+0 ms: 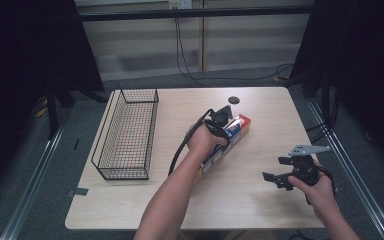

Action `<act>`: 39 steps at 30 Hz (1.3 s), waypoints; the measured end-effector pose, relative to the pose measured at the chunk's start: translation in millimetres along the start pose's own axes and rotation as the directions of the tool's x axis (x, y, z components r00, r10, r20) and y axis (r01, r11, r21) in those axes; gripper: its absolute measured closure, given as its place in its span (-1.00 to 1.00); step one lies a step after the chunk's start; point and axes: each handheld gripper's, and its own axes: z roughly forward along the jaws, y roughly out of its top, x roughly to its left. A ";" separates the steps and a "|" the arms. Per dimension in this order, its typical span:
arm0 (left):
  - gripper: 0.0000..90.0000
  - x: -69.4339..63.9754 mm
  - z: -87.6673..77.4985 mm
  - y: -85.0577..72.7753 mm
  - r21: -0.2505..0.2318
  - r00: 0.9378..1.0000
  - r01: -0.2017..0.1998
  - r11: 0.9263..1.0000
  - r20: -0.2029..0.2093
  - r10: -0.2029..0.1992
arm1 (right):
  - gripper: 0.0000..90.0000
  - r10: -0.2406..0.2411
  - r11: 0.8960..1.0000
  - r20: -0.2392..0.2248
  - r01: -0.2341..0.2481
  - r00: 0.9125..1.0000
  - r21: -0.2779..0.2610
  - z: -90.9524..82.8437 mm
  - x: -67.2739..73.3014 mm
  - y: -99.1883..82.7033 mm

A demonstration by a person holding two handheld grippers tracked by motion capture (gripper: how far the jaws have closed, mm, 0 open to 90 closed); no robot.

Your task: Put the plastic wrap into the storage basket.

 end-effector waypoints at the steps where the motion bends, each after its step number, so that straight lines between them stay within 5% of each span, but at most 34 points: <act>1: -0.05 0.0 0.0 0.0 0.000 1.000 0.000 1.000 0.000 0.000 | -0.86 0.000 1.000 0.000 0.000 1.000 0.000 0.0 0.0 0.0; 15: -0.04 10.7 -29.7 -12.2 0.000 0.998 0.058 0.998 0.023 -0.058 | -0.86 -0.001 1.000 -0.001 0.001 1.000 -0.002 0.5 0.8 0.5; 39: -0.04 31.3 -82.1 -32.9 -0.011 0.989 0.146 0.989 -0.016 -0.146 | -0.86 -0.025 1.000 -0.002 0.025 1.000 -0.004 3.4 4.1 2.6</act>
